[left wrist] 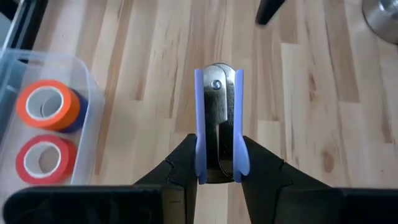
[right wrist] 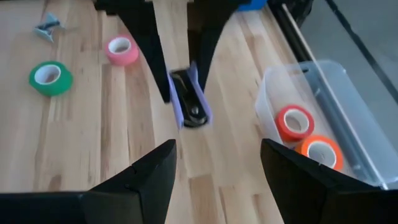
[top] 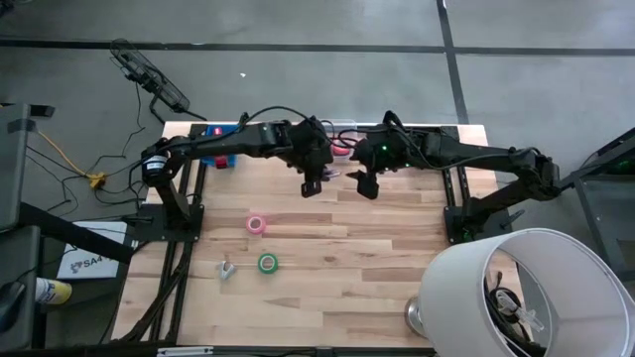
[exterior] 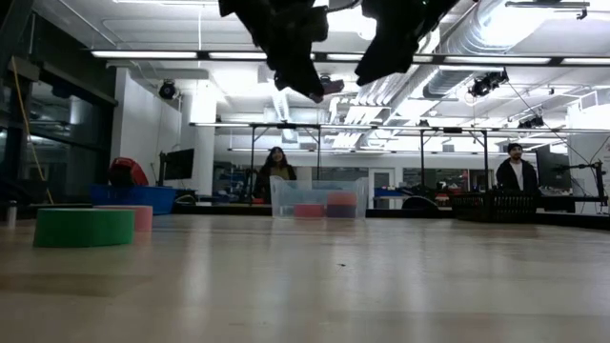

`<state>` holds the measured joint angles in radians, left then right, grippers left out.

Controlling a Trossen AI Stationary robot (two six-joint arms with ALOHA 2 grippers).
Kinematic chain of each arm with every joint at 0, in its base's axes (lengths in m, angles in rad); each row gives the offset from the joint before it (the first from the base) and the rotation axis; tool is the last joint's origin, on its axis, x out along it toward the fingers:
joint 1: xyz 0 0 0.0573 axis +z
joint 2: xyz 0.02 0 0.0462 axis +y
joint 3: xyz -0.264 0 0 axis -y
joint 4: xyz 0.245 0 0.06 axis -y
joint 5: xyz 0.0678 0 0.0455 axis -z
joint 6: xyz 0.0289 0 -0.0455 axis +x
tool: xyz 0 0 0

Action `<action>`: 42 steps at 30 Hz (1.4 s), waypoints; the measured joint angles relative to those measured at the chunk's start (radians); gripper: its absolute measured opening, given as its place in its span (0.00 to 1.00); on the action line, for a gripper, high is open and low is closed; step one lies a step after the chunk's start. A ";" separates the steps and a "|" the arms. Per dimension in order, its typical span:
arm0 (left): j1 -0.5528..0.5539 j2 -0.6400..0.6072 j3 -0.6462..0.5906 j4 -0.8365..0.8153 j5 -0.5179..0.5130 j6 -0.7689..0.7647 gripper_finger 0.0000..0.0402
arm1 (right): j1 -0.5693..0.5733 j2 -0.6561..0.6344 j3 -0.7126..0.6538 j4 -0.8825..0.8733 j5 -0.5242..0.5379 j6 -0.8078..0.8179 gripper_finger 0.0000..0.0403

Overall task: Pick and place Stapler, Stapler remover, tape
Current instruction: Put the purple staple remover into the black bin

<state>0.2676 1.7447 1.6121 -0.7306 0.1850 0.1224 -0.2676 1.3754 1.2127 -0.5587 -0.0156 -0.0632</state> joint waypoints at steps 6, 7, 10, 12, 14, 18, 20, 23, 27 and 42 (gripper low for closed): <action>0.000 0.000 0.014 0.013 -0.001 0.003 0.21 | -0.001 0.012 0.001 0.063 -0.015 -0.023 0.56; 0.000 0.000 0.014 0.016 -0.002 0.003 0.21 | 0.000 0.017 0.001 0.068 -0.027 -0.025 0.56; 0.000 0.000 0.014 0.027 -0.003 0.003 0.21 | 0.000 0.036 0.001 0.090 -0.062 -0.029 0.56; 0.000 0.000 0.014 0.024 -0.003 0.003 0.21 | 0.001 0.045 0.001 0.094 -0.069 -0.041 0.56; 0.000 0.000 0.014 0.027 -0.003 0.003 0.21 | 0.000 0.046 0.001 0.107 -0.069 -0.046 0.56; 0.000 0.000 0.014 0.036 -0.003 0.003 0.21 | 0.000 0.046 0.001 0.123 -0.067 -0.069 0.56; 0.000 0.000 0.014 0.044 -0.003 0.003 0.21 | -0.001 0.049 0.001 0.119 -0.069 -0.077 0.55; 0.000 0.000 0.014 0.058 -0.002 0.003 0.21 | -0.001 0.066 0.001 0.119 -0.081 -0.096 0.52; 0.000 0.000 0.014 0.057 0.002 0.003 0.21 | -0.001 0.087 0.000 0.119 -0.085 -0.099 0.48; -0.001 0.000 0.014 0.054 0.007 0.012 0.21 | -0.001 0.083 0.000 0.158 -0.113 -0.121 0.23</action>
<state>0.2668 1.7443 1.6257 -0.6769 0.1921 0.1349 -0.2684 1.4586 1.2129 -0.4010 -0.1290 -0.1844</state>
